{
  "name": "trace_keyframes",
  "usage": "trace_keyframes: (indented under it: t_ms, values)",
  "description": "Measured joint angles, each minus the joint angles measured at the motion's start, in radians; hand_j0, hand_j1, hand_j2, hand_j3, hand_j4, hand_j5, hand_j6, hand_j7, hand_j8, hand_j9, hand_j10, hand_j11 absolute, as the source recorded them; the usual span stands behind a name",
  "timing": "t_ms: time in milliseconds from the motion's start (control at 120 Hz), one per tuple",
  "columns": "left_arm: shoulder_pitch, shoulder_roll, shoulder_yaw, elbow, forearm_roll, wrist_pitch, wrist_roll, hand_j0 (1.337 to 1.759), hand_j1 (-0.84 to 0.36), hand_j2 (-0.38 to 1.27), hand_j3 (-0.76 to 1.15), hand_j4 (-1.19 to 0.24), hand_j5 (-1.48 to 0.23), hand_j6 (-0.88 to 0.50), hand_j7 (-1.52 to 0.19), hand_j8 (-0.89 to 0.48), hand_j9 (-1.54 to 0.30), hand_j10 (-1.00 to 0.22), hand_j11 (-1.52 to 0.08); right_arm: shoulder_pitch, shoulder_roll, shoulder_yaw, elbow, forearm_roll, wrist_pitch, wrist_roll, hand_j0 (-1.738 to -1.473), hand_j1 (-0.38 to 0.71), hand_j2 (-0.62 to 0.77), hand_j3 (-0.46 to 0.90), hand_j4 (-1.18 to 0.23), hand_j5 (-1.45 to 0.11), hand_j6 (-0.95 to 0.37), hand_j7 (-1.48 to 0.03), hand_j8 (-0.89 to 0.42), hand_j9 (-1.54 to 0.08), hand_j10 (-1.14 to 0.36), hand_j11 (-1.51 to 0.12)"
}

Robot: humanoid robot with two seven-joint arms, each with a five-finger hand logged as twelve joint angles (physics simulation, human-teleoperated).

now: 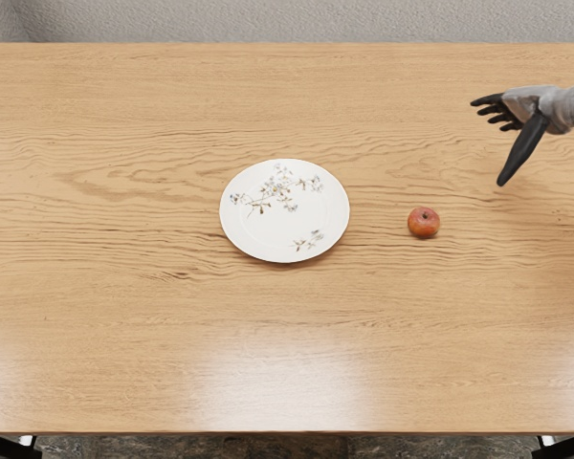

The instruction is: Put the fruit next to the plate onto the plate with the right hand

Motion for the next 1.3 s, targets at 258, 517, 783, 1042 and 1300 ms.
trace_keyframes:
  t_ms: [258,517,783,1042,1300]
  values:
    - [0.0,0.0,0.0,0.0,0.0,0.0,0.0,1.658,0.35,0.0,0.0,0.0,0.0,0.0,0.0,0.0,0.0,0.0,0.0,0.059,-0.07,0.001,0.15,0.01,0.0,-0.107,-1.658,-0.32,0.0,0.0,-0.02,-0.03,-0.03,-0.03,-0.02,-0.03,-0.02,-0.03]
    - [0.0,0.0,0.0,0.0,0.0,0.0,0.0,1.658,0.35,0.0,0.0,0.0,0.0,0.0,0.0,0.0,0.0,0.0,0.0,0.104,-0.295,0.127,0.792,0.002,0.0,-0.468,-1.658,-0.32,0.0,0.0,-0.03,-0.03,-0.03,-0.03,-0.03,-0.03,-0.03,-0.03]
    - [0.0,0.0,0.0,0.0,0.0,0.0,0.0,1.658,0.35,0.0,0.0,0.0,0.0,0.0,0.0,0.0,0.0,0.0,0.0,0.115,-0.345,0.182,1.043,-0.124,-0.187,-0.576,-1.658,-0.32,0.0,0.0,-0.03,-0.03,-0.03,-0.03,-0.03,-0.03,-0.03,-0.03]
    - [0.0,0.0,0.0,0.0,0.0,0.0,0.0,1.658,0.35,0.0,0.0,0.0,0.0,0.0,0.0,0.0,0.0,0.0,0.0,0.06,-0.24,0.139,1.109,-0.223,-0.462,-0.584,-1.658,-0.32,0.0,0.0,-0.03,-0.03,-0.03,-0.03,-0.03,-0.03,-0.03,-0.03]
    - [0.0,0.0,0.0,0.0,0.0,0.0,0.0,1.658,0.35,0.0,0.0,0.0,0.0,0.0,0.0,0.0,0.0,0.0,0.0,0.003,-0.212,0.115,1.112,-0.318,-0.549,-0.585,-1.658,-0.32,0.0,0.0,-0.03,-0.03,-0.03,-0.03,-0.03,-0.03,-0.03,-0.03]
